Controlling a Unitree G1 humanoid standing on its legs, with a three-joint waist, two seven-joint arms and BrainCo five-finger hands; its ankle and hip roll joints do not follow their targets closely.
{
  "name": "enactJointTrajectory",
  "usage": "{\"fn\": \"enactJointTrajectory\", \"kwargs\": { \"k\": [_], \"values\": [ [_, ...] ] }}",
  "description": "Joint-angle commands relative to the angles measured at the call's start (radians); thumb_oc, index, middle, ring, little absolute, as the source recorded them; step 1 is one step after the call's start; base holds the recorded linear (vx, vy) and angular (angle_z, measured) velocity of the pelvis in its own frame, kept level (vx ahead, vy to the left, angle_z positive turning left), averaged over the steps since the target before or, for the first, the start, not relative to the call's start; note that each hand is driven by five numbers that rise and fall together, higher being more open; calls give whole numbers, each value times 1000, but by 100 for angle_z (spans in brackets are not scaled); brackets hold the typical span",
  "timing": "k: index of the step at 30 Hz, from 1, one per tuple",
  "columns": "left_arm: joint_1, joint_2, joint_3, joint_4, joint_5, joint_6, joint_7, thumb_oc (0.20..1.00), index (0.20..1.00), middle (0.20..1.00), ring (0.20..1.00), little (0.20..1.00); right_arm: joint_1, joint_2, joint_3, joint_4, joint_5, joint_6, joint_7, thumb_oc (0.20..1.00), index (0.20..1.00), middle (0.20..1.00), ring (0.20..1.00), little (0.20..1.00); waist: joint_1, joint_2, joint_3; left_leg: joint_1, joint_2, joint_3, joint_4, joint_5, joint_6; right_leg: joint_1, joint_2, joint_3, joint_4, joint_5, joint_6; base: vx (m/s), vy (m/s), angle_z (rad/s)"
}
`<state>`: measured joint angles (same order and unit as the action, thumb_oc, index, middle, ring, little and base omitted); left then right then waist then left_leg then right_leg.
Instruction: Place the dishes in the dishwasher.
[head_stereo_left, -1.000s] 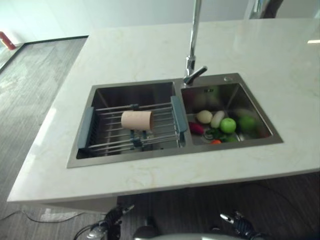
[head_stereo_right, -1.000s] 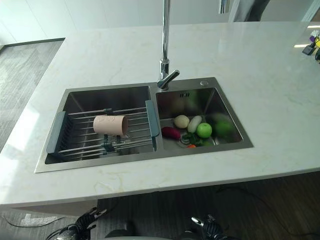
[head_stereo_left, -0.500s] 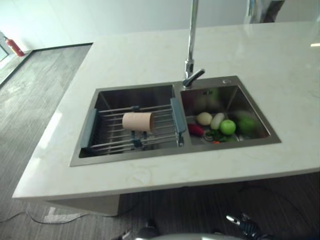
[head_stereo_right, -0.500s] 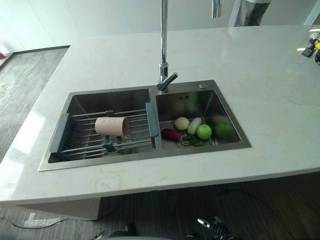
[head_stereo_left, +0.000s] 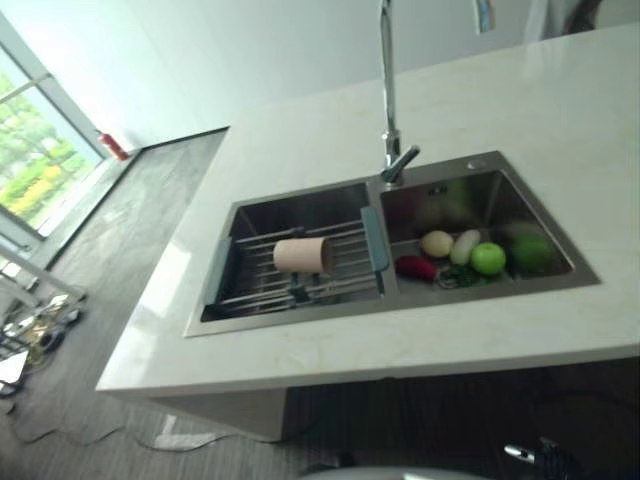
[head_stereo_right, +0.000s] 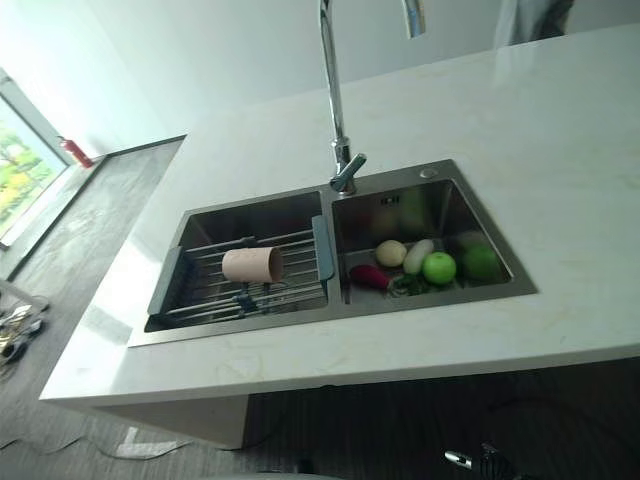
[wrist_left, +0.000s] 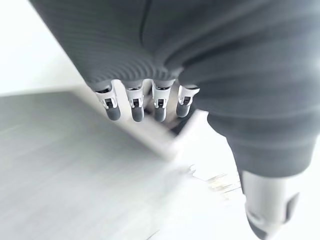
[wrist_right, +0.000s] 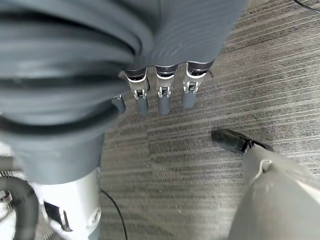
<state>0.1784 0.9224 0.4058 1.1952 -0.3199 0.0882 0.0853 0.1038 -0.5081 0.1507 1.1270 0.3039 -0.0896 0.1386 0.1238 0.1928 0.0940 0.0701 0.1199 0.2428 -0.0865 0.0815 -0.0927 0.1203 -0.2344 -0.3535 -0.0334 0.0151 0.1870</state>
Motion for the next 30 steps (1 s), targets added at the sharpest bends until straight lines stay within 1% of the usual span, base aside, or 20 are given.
{"fn": "enactJointTrajectory", "kwargs": {
  "k": [1, 2, 3, 4, 5, 6, 8, 9, 10, 11, 12, 14, 15, 16, 17, 21, 25, 30],
  "values": [
    [-89, 150, 76, -269, 161, -42, 39, 1000, 1000, 1000, 1000, 1000, -45, 106, 8, -70, 83, -16, -32, 1000, 1000, 1000, 1000, 1000, 21, -73, 85, 2, 47, -86, 25, -54, -3, -13, -39, -6, 123, -110, 20, -6, -80, 22],
    [-90, 164, 79, -308, 152, -29, 38, 1000, 1000, 1000, 1000, 1000, -41, 108, 9, -74, 86, -16, -35, 1000, 1000, 1000, 1000, 1000, 22, -73, 85, 3, 48, -85, 23, -53, -3, -13, -39, -6, 123, -111, 20, -1, -82, 20],
    [-99, 210, 88, -412, 138, -56, 39, 1000, 1000, 1000, 1000, 1000, -28, 115, 9, -83, 98, -19, -44, 1000, 1000, 1000, 1000, 1000, 22, -74, 85, 5, 49, -83, 21, -54, -5, -12, -36, -6, 123, -112, 20, 15, -78, 11],
    [-117, 273, 90, -556, 123, -74, 34, 1000, 1000, 1000, 1000, 1000, -14, 119, 6, -93, 114, -16, -49, 1000, 1000, 1000, 1000, 1000, 20, -77, 81, 10, 50, -77, 19, -56, -7, -10, -32, -5, 120, -111, 20, 21, -78, 4],
    [-123, 282, 90, -580, 123, -93, 28, 1000, 1000, 1000, 1000, 1000, -11, 120, 5, -94, 117, -15, -50, 1000, 1000, 1000, 1000, 1000, 19, -77, 80, 11, 50, -75, 19, -57, -8, -9, -31, -5, 119, -111, 20, 54, -81, 0],
    [-162, 310, 66, -719, 96, -131, -8, 1000, 1000, 1000, 1000, 1000, 3, 125, -2, -98, 114, -16, -46, 1000, 1000, 1000, 1000, 1000, 6, -82, 74, 14, 51, -64, 16, -58, -8, -12, -27, 1, 115, -107, 20, 63, -52, -5],
    [-209, 302, 24, -841, 89, -120, -50, 1000, 1000, 1000, 1000, 1000, 14, 132, -9, -92, 108, -23, -43, 1000, 1000, 1000, 1000, 1000, -7, -87, 73, 25, 51, -51, 15, -67, -8, -7, -25, 7, 115, -110, 22, 94, -53, -10],
    [-263, 258, -51, -961, 105, -123, -118, 1000, 1000, 1000, 1000, 1000, 22, 145, -20, -73, 108, -38, -42, 1000, 1000, 1000, 1000, 1000, -22, -93, 66, 31, 50, -36, 13, -71, -6, -10, -23, 15, 108, -103, 23, 107, -47, -12],
    [-284, 245, -85, -1000, 128, -103, -123, 1000, 1000, 1000, 1000, 1000, 24, 148, -26, -64, 103, -44, -38, 1000, 1000, 1000, 1000, 1000, -30, -95, 64, 32, 51, -29, 12, -73, -6, -12, -23, 19, 106, -100, 25, 108, -36, -14],
    [-301, 232, -114, -1025, 158, -89, -130, 1000, 1000, 1000, 1000, 1000, 25, 149, -29, -57, 95, -48, -33, 1000, 1000, 1000, 1000, 1000, -41, -98, 64, 34, 51, -23, 12, -75, -5, -14, -23, 22, 105, -98, 26, 48, -5, -21],
    [-309, 228, -123, -1029, 160, -88, -131, 1000, 1000, 1000, 1000, 1000, 26, 150, -32, -55, 94, -48, -33, 1000, 1000, 1000, 1000, 1000, -39, -98, 64, 34, 50, -21, 12, -75, -5, -15, -23, 24, 104, -98, 27, 57, 1, -26],
    [-353, 202, -202, -1055, 206, -64, -150, 1000, 1000, 1000, 1000, 1000, 33, 150, -40, -42, 81, -55, -28, 1000, 1000, 1000, 1000, 1000, -68, -102, 65, 40, 50, 2, 10, -79, -4, -22, -25, 34, 100, -90, 32, 66, 6, -32],
    [-371, 199, -223, -1056, 213, -59, -157, 1000, 1000, 1000, 1000, 1000, 36, 149, -44, -38, 79, -56, -25, 1000, 1000, 1000, 1000, 1000, -68, -102, 66, 42, 50, 8, 10, -80, -3, -24, -26, 37, 99, -88, 34, 63, 11, -32],
    [-386, 194, -255, -1057, 224, -53, -165, 1000, 1000, 1000, 1000, 1000, 42, 146, -45, -39, 75, -56, -24, 1000, 1000, 1000, 1000, 1000, -80, -103, 67, 43, 50, 19, 9, -81, -3, -27, -29, 41, 98, -84, 36, 69, 21, -49],
    [-418, 185, -315, -1057, 240, -40, -169, 1000, 1000, 1000, 1000, 1000, 53, 141, -48, -38, 67, -57, -24, 1000, 1000, 1000, 1000, 1000, -100, -105, 73, 44, 49, 38, 10, -83, -3, -36, -33, 49, 94, -74, 41, 63, 22, -44],
    [-452, 169, -398, -1047, 276, -29, -168, 1000, 1000, 1000, 1000, 1000, 72, 126, -62, -38, 66, -66, -20, 1000, 1000, 1000, 1000, 1000, -129, -107, 92, 40, 48, 66, 13, -87, -2, -56, -46, 60, 90, -55, 51, 27, 21, -30],
    [-466, 157, -442, -1035, 310, -30, -157, 1000, 1000, 1000, 1000, 1000, 80, 113, -68, -41, 68, -72, -17, 1000, 1000, 1000, 1000, 1000, -145, -108, 109, 31, 46, 81, 16, -86, -3, -74, -56, 65, 85, -41, 56, -5, 19, -16],
    [-485, 153, -511, -1043, 399, -30, -186, 1000, 1000, 1000, 1000, 1000, 78, 84, -84, -48, 84, -82, 3, 1000, 1000, 1000, 1000, 1000, -165, -104, 145, 12, 44, 93, 24, -83, -5, -99, -69, 69, 81, -23, 63, -8, 30, -10]
  ]
}}
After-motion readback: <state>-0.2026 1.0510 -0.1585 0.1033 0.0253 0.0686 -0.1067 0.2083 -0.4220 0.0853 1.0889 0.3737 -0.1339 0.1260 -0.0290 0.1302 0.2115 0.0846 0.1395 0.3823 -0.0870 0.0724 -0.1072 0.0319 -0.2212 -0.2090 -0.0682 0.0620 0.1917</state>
